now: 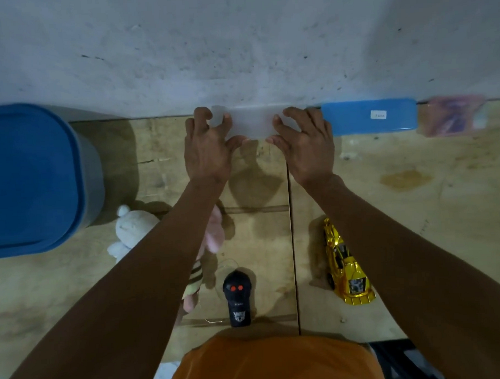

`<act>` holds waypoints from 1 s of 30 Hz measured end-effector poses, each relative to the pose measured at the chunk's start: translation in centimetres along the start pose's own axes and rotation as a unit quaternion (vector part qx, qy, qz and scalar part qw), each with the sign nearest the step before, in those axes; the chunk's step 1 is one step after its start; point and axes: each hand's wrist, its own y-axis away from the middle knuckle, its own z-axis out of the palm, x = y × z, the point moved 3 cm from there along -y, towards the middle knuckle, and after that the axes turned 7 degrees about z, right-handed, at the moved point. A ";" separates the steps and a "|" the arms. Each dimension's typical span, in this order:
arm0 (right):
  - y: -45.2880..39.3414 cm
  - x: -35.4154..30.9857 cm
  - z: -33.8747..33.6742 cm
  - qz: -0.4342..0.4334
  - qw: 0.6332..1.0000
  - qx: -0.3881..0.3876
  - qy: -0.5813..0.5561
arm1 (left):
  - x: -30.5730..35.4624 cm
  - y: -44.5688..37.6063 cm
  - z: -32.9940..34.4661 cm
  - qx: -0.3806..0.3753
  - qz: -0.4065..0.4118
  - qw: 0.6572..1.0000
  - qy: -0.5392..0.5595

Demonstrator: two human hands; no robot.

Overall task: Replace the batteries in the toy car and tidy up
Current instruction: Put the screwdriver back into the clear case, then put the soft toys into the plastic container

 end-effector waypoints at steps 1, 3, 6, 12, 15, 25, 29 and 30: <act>-0.1 -0.1 -0.1 0.000 1.000 -0.009 0.004 | 0.0 0.0 -0.1 -0.002 -0.003 1.000 -0.004; -0.2 -0.4 -0.1 0.008 0.999 -0.036 0.012 | 0.0 -0.1 -0.1 -0.014 -0.008 1.000 -0.015; -0.5 -1.2 -0.7 0.031 0.996 -0.085 0.023 | 0.1 -0.3 -0.4 -0.038 -0.025 0.998 -0.053; -0.2 -1.8 -2.6 0.090 0.969 -0.232 -0.013 | 0.9 0.3 -1.5 -0.107 -0.026 0.992 -0.064; 1.3 -2.6 -4.4 0.111 0.968 -0.207 -0.090 | 1.2 1.8 -2.4 -0.092 -0.024 0.995 -0.027; 11.1 -4.9 -10.5 0.161 0.931 -0.137 -0.297 | 2.7 13.6 -6.0 0.059 0.000 0.995 0.084; 15.8 -6.6 -11.9 0.162 0.922 -0.159 -0.312 | 3.0 20.0 -6.1 0.066 -0.007 0.993 0.095; 17.0 -7.2 -12.1 0.159 0.923 -0.168 -0.308 | 2.9 21.7 -6.1 0.065 -0.009 0.993 0.097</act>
